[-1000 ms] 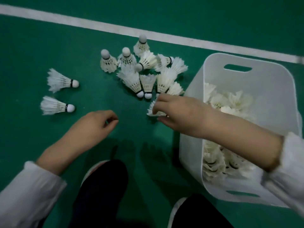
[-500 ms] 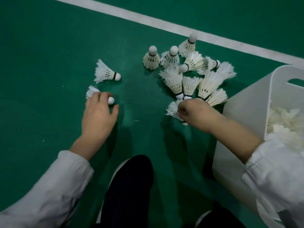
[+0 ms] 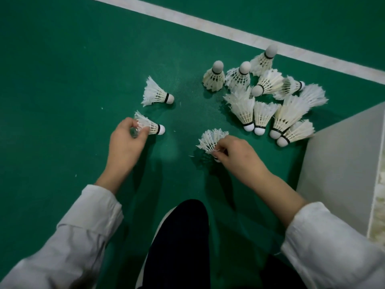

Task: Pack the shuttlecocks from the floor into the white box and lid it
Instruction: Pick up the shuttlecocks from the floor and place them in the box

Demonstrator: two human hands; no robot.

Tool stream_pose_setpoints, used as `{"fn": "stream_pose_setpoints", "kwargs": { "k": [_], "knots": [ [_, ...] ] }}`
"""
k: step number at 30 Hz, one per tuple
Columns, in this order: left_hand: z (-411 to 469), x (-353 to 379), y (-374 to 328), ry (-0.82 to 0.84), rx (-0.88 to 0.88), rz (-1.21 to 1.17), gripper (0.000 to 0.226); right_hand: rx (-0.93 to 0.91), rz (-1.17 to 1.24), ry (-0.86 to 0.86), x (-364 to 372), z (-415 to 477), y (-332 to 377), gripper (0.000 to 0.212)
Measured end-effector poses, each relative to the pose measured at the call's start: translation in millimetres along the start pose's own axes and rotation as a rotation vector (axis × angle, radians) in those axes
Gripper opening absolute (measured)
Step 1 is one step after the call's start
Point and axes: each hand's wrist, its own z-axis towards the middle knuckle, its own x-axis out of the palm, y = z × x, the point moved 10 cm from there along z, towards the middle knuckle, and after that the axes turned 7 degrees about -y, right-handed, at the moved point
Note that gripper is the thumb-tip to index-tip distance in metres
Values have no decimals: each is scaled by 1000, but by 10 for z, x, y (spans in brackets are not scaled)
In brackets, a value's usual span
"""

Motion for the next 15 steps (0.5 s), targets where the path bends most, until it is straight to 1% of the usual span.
{"fn": "stream_pose_setpoints", "kwargs": {
  "k": [2,5,8,11,15],
  "knots": [
    [18,6,-95,20,20,-82,17,-2,4,-1,2,0,-13,20],
    [119,45,-256,71,-1,-185,16,1,16,-15,-6,23,-38,20],
    [238,118,-355,101,-32,-135,12,11,32,-35,-20,76,-63,17],
    [341,147,-319,69,-82,-57,32,21,48,-51,-33,114,-99,15],
    [473,256,-267,99,-111,-1,52,23,51,-38,-27,132,-115,17]
  ]
}}
